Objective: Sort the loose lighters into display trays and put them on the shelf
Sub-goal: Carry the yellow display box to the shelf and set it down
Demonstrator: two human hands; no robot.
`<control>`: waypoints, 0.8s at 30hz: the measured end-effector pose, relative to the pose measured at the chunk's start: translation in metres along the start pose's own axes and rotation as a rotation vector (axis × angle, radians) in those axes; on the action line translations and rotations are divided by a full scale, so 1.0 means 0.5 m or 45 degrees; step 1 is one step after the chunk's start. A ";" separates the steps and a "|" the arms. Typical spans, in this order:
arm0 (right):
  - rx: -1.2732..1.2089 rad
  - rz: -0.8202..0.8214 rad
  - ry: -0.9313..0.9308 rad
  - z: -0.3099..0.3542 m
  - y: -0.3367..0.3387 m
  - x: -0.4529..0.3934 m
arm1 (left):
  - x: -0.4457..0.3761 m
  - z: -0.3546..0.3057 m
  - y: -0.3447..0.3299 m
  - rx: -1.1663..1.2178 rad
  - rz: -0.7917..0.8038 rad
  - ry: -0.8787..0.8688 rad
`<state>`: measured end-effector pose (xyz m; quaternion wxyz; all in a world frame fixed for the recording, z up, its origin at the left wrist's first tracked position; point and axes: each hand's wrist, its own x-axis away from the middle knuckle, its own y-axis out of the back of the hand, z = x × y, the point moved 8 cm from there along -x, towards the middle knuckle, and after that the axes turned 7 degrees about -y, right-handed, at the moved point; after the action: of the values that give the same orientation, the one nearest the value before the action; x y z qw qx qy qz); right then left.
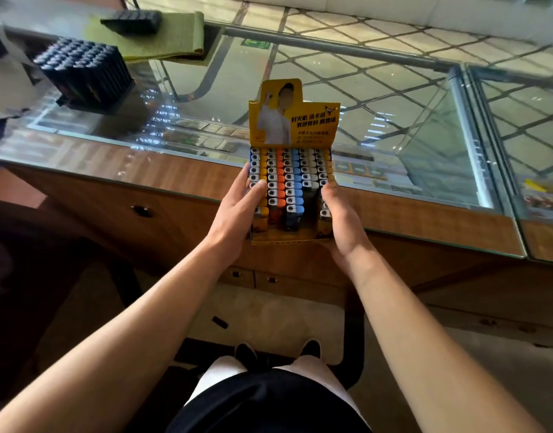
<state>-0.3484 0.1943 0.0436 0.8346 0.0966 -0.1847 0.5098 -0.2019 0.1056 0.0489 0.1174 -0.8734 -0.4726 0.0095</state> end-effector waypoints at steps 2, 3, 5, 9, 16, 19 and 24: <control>-0.015 -0.054 0.029 -0.004 0.002 0.012 | 0.007 -0.004 -0.002 0.011 0.022 -0.022; -0.037 -0.082 0.039 -0.007 0.006 0.020 | 0.013 -0.008 -0.006 0.013 0.034 -0.033; -0.100 -0.139 0.070 -0.016 0.021 0.039 | 0.026 -0.015 -0.022 -0.005 0.079 -0.055; -0.253 -0.222 0.065 -0.035 0.070 0.083 | 0.046 -0.019 -0.075 -0.112 0.155 -0.091; -0.255 -0.404 0.143 -0.048 0.255 0.216 | 0.103 0.013 -0.283 -0.140 0.367 -0.133; -0.236 -0.559 0.210 -0.070 0.387 0.301 | 0.145 0.049 -0.420 -0.133 0.443 -0.122; -0.256 -0.769 0.189 -0.140 0.635 0.452 | 0.240 0.122 -0.696 -0.061 0.624 -0.067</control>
<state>-0.5222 0.5498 0.0630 0.9647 0.0266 -0.1358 0.2241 -0.4298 0.3998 0.0753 0.0785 -0.9640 -0.2494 0.0494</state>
